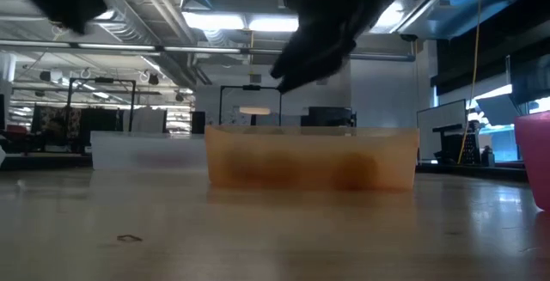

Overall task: Sort produce into baskets
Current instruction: Put the lemon into the orange bin

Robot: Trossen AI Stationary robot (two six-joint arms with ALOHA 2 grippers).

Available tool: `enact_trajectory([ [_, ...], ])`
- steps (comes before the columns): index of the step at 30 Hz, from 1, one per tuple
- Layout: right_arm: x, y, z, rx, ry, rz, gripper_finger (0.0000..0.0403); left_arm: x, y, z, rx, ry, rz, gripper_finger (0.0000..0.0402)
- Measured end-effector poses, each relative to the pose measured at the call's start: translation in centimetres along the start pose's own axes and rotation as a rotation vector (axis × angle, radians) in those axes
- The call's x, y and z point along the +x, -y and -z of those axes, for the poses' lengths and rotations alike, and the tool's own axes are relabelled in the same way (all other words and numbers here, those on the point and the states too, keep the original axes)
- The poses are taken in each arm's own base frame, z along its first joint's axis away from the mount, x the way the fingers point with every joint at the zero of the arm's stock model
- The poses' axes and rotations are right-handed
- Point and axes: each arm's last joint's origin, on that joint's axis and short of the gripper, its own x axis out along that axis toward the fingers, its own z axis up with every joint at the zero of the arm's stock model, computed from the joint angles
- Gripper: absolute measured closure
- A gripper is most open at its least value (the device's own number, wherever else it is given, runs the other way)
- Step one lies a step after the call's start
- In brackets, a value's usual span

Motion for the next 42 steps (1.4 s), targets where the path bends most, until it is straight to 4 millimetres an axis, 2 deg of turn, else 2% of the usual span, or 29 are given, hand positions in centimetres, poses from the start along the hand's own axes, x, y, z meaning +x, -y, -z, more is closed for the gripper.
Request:
enact_trajectory([
  [7,-0.2,-1.5,0.1,-0.025,0.033,0.037,0.0084,-0.9,1.3,3.1,-0.212,-0.204,0.013,0.0155],
  [15,-0.1,-1.4,0.1,-0.024,0.036,0.044,0.0084,-1.7,1.8,5.8,-0.238,-0.322,-0.09,0.0155],
  [22,-0.1,-1.4,0.1,-0.026,0.038,0.044,0.0084,0.2,2.5,7.4,-0.143,-0.406,-0.19,0.0155],
  [28,-0.1,-1.4,0.1,-0.026,0.039,0.043,0.0084,1.9,2.9,8.5,-0.135,-0.558,-0.215,0.0155],
  [35,-0.1,-1.4,0.1,-0.027,0.039,0.043,0.0084,2.3,2.4,9.9,-0.07,-0.662,-0.338,0.0155],
  [42,0.7,-1.1,1.3,-0.005,0.076,0.003,0.0084,3.1,2.5,10.5,-0.029,-0.684,-0.353,0.0155],
])
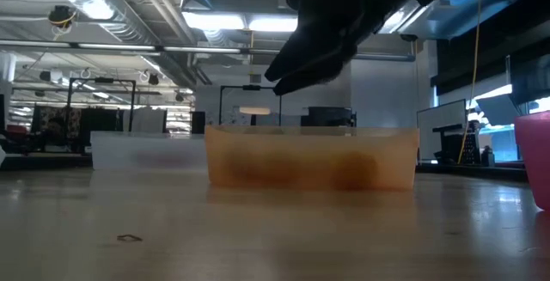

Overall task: Sort produce into baskets
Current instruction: Put the lemon into the orange bin

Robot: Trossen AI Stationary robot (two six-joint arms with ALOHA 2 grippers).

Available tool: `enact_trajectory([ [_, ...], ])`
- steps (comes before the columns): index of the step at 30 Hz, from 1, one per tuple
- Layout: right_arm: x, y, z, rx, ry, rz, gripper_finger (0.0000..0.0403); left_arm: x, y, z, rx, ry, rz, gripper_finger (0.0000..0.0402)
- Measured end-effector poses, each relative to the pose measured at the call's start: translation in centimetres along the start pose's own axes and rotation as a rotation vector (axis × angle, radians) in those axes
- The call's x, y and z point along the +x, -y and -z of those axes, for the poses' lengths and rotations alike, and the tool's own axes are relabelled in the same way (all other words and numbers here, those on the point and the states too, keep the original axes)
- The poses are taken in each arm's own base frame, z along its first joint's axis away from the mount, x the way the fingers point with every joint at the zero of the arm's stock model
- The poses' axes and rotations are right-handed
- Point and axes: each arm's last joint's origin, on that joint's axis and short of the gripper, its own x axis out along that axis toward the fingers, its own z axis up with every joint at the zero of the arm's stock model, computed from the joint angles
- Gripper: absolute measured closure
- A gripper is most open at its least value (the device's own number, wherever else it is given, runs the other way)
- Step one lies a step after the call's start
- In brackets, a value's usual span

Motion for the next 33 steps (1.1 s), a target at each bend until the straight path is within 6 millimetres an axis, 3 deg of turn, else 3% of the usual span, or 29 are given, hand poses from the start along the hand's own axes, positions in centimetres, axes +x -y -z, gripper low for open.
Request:
enact_trajectory([
  [7,0.2,0.2,0.3,0.032,0.013,-0.025,0.0084,1.6,-0.4,0.3,-0.035,-0.06,0.028,0.0165],
  [12,0.2,0.1,0.2,0.029,0.032,-0.019,0.0084,1.6,-0.6,0.0,-0.046,-0.064,0.038,0.0205],
  [15,0.2,0.2,0.2,0.029,0.036,0.0,0.0084,1.2,-0.8,-0.4,-0.037,-0.029,0.042,0.0206],
  [19,-0.7,-0.4,-0.1,0.018,0.063,0.038,0.0084,0.1,-1.2,-1.0,-0.043,0.053,0.057,0.0205],
  [28,-4.6,-3.0,-0.6,-0.033,0.117,0.118,0.0084,-3.5,-3.4,-3.3,-0.089,0.387,0.027,0.02],
  [33,-5.0,-3.9,-0.3,-0.058,0.118,0.094,0.0084,-5.9,-4.4,-5.2,-0.102,0.639,-0.015,0.0193],
])
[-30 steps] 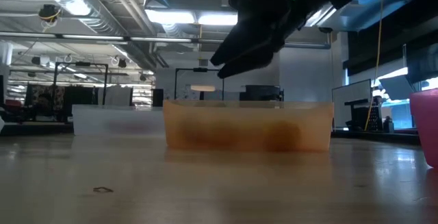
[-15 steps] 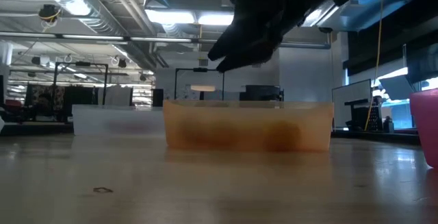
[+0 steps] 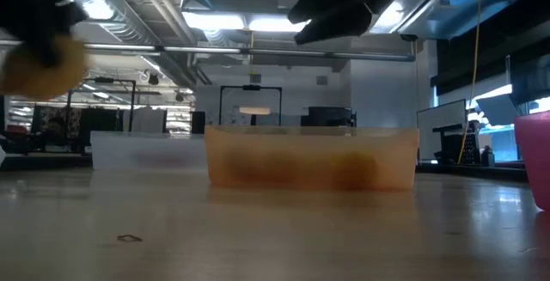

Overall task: Sort produce into baskets
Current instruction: Put the lemon into the orange bin

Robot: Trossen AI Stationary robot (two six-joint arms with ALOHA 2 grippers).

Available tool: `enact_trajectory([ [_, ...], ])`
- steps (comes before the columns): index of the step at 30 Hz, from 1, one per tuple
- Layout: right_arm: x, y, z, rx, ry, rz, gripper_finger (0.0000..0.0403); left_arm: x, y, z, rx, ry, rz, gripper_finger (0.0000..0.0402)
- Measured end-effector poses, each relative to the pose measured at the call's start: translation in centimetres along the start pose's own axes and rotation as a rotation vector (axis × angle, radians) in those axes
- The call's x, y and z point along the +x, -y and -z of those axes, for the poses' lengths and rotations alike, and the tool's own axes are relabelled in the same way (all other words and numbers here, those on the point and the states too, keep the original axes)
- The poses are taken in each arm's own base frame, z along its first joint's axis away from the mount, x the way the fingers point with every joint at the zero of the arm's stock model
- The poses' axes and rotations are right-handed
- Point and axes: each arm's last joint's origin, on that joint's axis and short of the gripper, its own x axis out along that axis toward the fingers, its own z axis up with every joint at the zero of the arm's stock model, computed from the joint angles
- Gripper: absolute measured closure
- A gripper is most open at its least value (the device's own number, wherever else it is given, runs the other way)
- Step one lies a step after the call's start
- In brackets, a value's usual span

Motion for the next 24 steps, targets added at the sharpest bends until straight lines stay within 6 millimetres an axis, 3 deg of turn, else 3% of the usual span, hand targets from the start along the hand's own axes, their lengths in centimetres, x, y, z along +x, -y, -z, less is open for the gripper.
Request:
enact_trajectory([
  [15,0.7,-0.1,0.4,-0.003,-0.017,-0.001,0.0084,2.5,-2.1,-7.0,0.06,0.38,-0.037,0.0188],
  [24,1.0,-0.1,1.3,0.015,-0.009,-0.025,0.0084,4.7,-4.2,-8.4,0.004,0.505,-0.054,0.0188],
])
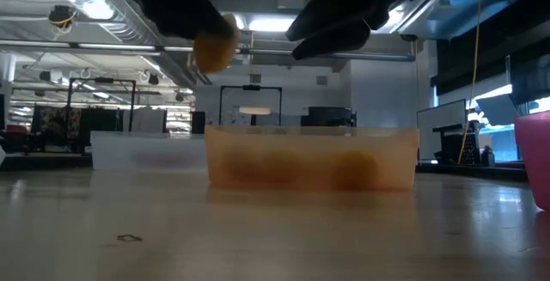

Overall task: Sort produce into baskets
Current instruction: Put the lemon into the orange bin

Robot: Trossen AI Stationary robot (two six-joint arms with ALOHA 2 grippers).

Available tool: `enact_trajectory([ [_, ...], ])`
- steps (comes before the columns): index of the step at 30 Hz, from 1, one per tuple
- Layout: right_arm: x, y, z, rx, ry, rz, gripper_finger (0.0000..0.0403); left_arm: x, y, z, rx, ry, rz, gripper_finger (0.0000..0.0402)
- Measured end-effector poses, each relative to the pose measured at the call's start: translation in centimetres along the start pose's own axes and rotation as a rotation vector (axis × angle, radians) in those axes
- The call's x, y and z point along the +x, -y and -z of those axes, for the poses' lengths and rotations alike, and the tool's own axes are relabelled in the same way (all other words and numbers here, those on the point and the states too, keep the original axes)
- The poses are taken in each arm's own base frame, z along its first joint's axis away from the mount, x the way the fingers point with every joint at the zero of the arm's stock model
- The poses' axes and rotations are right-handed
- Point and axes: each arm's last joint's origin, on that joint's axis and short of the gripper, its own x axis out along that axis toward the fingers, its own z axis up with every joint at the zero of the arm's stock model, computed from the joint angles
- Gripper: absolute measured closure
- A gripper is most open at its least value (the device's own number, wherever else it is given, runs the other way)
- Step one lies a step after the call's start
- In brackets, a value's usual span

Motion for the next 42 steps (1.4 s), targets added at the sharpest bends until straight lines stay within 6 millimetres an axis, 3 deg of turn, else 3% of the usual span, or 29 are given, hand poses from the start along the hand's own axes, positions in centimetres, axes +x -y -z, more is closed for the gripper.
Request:
enact_trajectory([
  [10,0.0,0.0,0.0,0.005,0.004,-0.003,0.0084,2.2,-1.4,1.9,-0.1,0.077,0.059,0.0187],
  [20,0.0,0.0,0.0,0.007,0.0,-0.014,0.0084,5.4,-0.8,4.2,-0.055,-0.001,0.019,0.0187],
  [31,0.0,0.0,0.0,0.007,0.0,-0.015,0.0084,5.7,-0.9,4.9,-0.084,-0.051,0.002,0.0184],
  [42,0.0,0.0,0.0,0.006,0.0,-0.016,0.0084,5.5,-0.9,4.8,-0.054,-0.045,0.006,0.0123],
])
